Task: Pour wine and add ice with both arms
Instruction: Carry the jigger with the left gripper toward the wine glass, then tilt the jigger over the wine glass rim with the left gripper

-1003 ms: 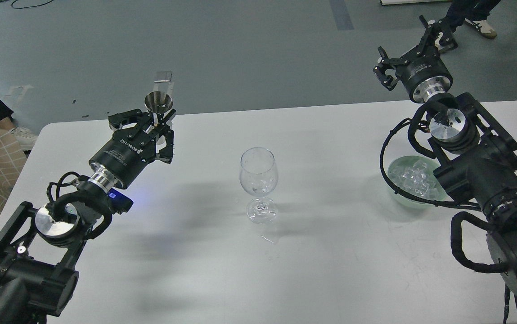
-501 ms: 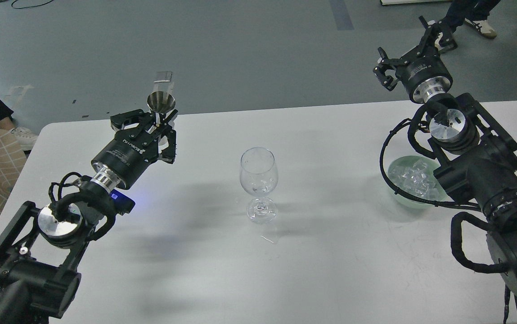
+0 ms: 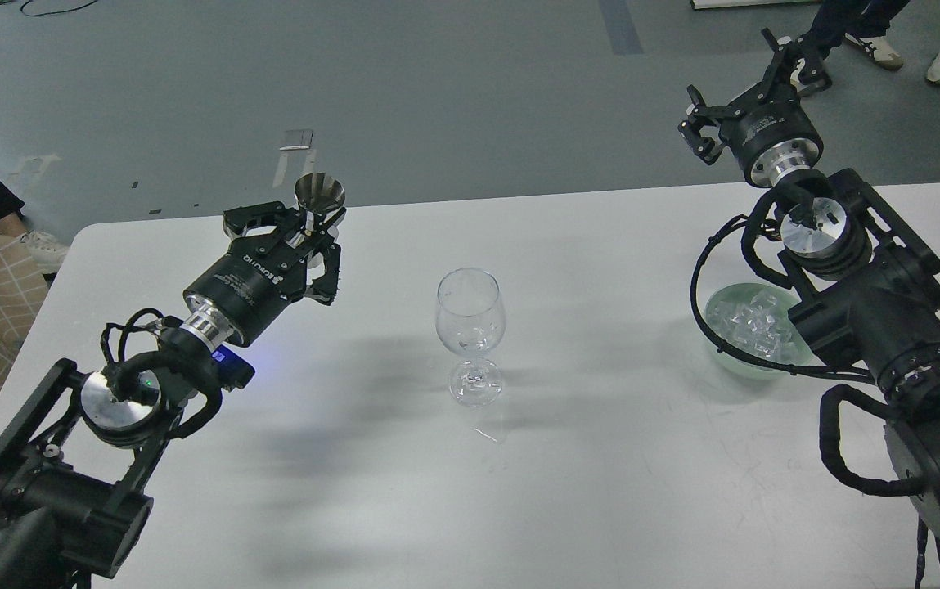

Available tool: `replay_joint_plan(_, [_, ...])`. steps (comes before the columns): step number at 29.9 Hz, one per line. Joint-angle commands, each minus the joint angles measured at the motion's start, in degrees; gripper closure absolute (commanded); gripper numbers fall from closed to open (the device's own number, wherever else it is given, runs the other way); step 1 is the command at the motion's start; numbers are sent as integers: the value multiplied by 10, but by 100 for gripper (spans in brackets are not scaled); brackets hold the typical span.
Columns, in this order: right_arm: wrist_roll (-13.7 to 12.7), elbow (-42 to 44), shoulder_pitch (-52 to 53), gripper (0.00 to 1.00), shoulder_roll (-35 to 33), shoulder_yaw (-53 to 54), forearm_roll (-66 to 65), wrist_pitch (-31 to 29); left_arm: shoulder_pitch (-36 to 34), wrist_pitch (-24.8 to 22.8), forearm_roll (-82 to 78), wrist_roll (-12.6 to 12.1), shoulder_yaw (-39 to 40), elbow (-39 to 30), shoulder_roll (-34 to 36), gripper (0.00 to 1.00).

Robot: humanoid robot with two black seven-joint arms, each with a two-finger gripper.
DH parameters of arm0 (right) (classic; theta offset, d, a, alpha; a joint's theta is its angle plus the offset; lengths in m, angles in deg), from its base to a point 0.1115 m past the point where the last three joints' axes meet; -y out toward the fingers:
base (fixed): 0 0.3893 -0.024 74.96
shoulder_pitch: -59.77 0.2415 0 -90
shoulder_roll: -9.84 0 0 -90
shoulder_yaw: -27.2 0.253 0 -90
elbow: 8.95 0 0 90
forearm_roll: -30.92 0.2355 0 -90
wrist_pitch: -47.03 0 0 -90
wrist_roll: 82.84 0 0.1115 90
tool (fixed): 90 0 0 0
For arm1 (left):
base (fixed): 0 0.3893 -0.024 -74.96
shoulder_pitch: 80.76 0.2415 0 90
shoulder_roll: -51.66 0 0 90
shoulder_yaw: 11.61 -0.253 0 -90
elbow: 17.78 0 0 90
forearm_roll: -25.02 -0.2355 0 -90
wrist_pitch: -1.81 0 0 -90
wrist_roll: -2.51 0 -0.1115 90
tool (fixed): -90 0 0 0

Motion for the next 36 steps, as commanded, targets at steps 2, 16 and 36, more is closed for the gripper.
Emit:
replay_joint_plan(2, [0,0,-1,0,0,0,0,0,1,8,-25,0,-9,-7,-4,100])
replay_joint_plan(16, [0,0,-1,0,0,0,0,0,2,20,-60,-1,-24,-50,-4,100])
replay_joint_plan(36, [0,0,-3,0,0,0,0,0,-7,29,-117,-3,-54,-59,-5,100])
